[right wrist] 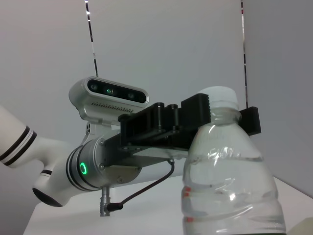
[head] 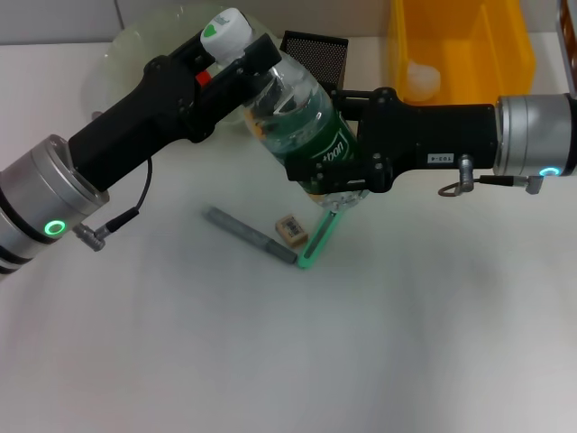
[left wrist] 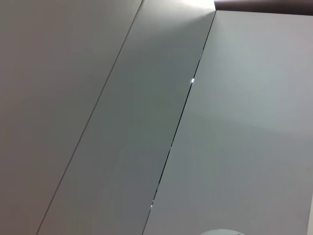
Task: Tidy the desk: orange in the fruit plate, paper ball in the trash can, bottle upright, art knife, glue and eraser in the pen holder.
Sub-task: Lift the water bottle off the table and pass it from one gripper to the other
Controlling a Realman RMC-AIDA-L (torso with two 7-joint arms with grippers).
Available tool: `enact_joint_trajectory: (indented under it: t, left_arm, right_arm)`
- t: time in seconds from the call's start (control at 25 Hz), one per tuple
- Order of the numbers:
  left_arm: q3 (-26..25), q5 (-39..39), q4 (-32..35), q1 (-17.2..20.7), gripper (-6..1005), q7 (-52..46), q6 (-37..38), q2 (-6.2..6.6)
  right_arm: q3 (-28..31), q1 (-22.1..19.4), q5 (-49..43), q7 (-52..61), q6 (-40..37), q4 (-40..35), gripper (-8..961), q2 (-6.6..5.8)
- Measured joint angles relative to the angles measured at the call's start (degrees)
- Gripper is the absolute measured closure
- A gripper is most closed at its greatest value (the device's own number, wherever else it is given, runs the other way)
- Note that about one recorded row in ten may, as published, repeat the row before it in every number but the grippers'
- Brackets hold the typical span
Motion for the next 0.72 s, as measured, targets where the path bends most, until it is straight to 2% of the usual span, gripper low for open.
enact_joint_trajectory:
  t: [0.32, 0.52, 0.72]
  left_arm:
    - [-0.24, -0.13, 0.01, 0.2, 415, -0.01, -0.25, 0.18]
    - [-0.24, -0.33, 0.15, 0.42, 559, -0.39, -0.54, 0.23]
    - [-0.28, -0.86, 0.23, 0.51, 563, -0.68, -0.66, 0.27]
  right_arm:
    - [0.0, 0.02, 0.0, 0.0, 0.0, 0.14, 192, 0.0]
    - [0.01, 0.03, 0.01, 0.01, 0.0, 0.15, 192, 0.0]
    - [0.0, 0.06, 0.66, 0.36, -0.37, 0.41, 192, 0.0]
